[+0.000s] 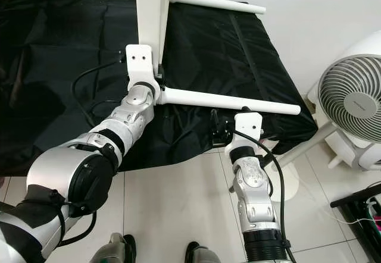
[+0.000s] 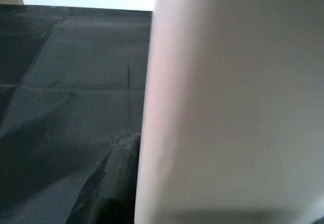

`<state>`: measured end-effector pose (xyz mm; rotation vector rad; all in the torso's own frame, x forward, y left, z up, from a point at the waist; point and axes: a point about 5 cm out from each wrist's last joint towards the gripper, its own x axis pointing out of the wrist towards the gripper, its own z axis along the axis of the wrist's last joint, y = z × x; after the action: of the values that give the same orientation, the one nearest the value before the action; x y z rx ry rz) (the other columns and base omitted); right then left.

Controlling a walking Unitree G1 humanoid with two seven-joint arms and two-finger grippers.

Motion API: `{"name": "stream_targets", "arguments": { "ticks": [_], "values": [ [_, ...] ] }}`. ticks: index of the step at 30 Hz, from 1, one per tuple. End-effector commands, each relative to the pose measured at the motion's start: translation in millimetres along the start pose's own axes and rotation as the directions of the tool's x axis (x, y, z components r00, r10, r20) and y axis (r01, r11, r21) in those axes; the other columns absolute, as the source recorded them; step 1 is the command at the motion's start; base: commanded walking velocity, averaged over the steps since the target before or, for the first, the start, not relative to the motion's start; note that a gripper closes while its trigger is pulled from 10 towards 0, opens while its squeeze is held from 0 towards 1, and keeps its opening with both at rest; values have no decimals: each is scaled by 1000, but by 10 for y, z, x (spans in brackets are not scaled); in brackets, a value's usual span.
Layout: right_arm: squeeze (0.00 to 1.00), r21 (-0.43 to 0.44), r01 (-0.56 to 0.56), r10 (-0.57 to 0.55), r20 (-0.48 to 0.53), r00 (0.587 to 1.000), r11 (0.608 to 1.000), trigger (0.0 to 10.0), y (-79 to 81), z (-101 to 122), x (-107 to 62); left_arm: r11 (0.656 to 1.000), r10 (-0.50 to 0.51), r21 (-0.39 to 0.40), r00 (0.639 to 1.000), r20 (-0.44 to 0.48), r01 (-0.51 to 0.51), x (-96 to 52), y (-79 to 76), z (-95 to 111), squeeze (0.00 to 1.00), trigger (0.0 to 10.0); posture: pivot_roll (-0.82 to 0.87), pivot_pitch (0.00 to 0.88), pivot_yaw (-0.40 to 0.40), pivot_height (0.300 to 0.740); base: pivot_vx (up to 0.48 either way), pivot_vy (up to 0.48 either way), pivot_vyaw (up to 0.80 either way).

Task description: Building children table

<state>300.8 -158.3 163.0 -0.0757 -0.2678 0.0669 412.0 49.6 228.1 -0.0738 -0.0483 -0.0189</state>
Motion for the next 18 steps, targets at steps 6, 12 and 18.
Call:
{"name": "stream_targets", "arguments": {
  "ticks": [6,12,18],
  "values": [
    [0,-5,0,0,-19,1000,1000,10000,-2,-35,-14,999,26,21,999,36,-27,4,106,-8,0,0,-56,168,-28,740,0,0,0],
    [0,0,-12,12,-21,1000,1000,10000,20,-50,3,998,22,58,997,77,-27,5,259,-32,0,0,-27,160,-36,740,0,0,0],
    [0,7,-21,21,-20,1000,1000,10000,43,-57,34,992,75,88,986,151,-89,19,592,35,0,0,3,159,-48,740,0,0,0]
  ]
}}
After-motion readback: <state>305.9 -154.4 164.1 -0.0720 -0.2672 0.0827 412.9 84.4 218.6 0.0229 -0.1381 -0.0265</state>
